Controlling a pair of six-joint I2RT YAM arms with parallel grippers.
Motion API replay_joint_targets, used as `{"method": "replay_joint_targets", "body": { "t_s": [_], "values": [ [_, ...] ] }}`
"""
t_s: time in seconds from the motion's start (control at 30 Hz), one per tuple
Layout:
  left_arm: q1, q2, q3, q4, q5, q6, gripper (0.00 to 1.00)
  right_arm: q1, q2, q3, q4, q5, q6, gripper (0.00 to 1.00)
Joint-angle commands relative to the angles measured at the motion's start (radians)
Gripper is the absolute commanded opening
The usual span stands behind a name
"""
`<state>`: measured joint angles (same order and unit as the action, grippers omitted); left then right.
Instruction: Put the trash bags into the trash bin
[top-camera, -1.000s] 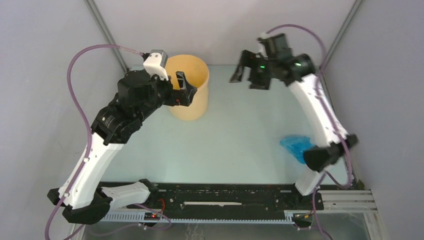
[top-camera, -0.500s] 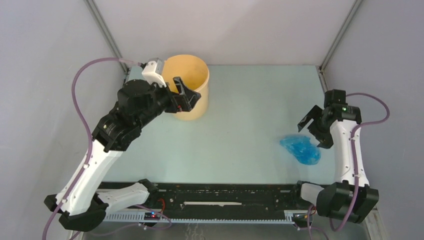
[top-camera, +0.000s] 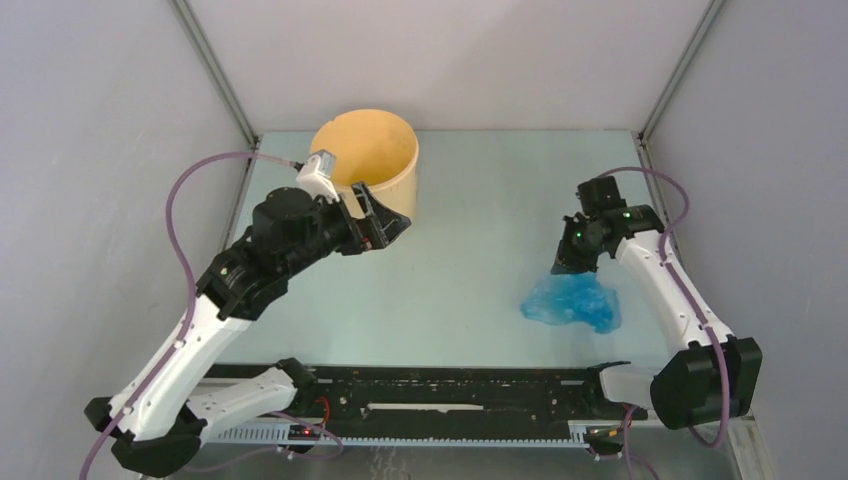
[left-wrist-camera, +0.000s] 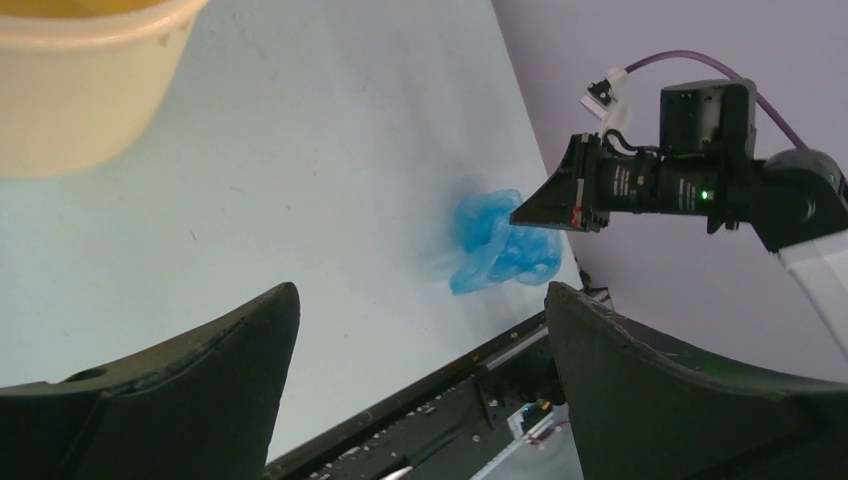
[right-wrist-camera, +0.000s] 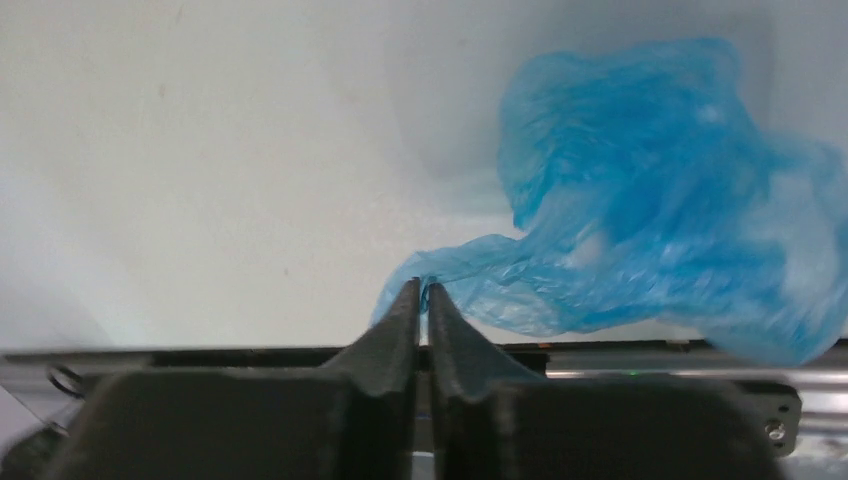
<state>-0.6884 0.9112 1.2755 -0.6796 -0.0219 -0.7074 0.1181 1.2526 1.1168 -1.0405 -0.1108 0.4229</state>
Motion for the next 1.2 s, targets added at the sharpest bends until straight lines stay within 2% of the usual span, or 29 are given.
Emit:
{"method": "replay_joint_targets", "body": {
  "t_s": [0.0,0.1,0.2,0.3,0.43,0.5,0.57,0.63,0.8,0.9,0.97,1.07,1.17],
  "values": [
    [-0.026,0.044,-0.009,0.017,0.002,-0.105,0.96,0.096,-0.039,-0.002,0.059,-0.076,-0.060,0.00],
    [-0.057,0.036,-0.020,0.017,-0.041,-0.113,0.96,0.203,-0.051,0.000,0.146,-0.338,-0.099,0.00],
    [-0.059,0.021,-0.037,0.015,-0.064,-0.132,0.96,0.278,-0.085,0.008,0.229,-0.616,-0.047,0.00],
    [-0.060,0.013,-0.036,0.016,-0.078,-0.143,0.96,0.350,-0.133,0.008,0.312,-0.768,-0.014,0.00],
    [-0.061,0.012,-0.042,0.021,-0.086,-0.164,0.96,0.367,-0.151,-0.020,0.173,-0.635,-0.086,0.00],
    [-0.063,0.008,-0.056,0.025,-0.083,-0.177,0.96,0.353,-0.147,-0.057,0.071,-0.506,-0.111,0.00],
    [-0.066,0.007,-0.078,0.032,-0.078,-0.193,0.96,0.313,-0.135,-0.105,0.004,-0.364,-0.113,0.00],
    [-0.068,0.019,-0.101,0.046,-0.055,-0.200,0.96,0.264,-0.138,-0.137,-0.013,-0.304,-0.109,0.00],
    [-0.097,0.125,-0.111,0.047,0.014,-0.177,0.96,0.250,-0.176,-0.142,-0.001,-0.339,-0.064,0.00],
    [-0.135,0.200,-0.111,0.036,0.038,-0.140,0.96,0.226,-0.184,-0.142,-0.044,-0.226,-0.047,0.00],
    [-0.144,0.237,-0.120,0.035,0.040,-0.132,0.95,0.168,-0.212,-0.138,-0.042,-0.201,-0.042,0.00],
    [-0.153,0.271,-0.135,0.064,0.057,-0.132,0.94,0.037,-0.249,-0.104,0.001,-0.289,-0.063,0.00],
    [-0.156,0.289,-0.136,0.086,0.068,-0.121,0.93,0.010,-0.200,-0.056,0.085,-0.438,-0.092,0.00]
  ]
}}
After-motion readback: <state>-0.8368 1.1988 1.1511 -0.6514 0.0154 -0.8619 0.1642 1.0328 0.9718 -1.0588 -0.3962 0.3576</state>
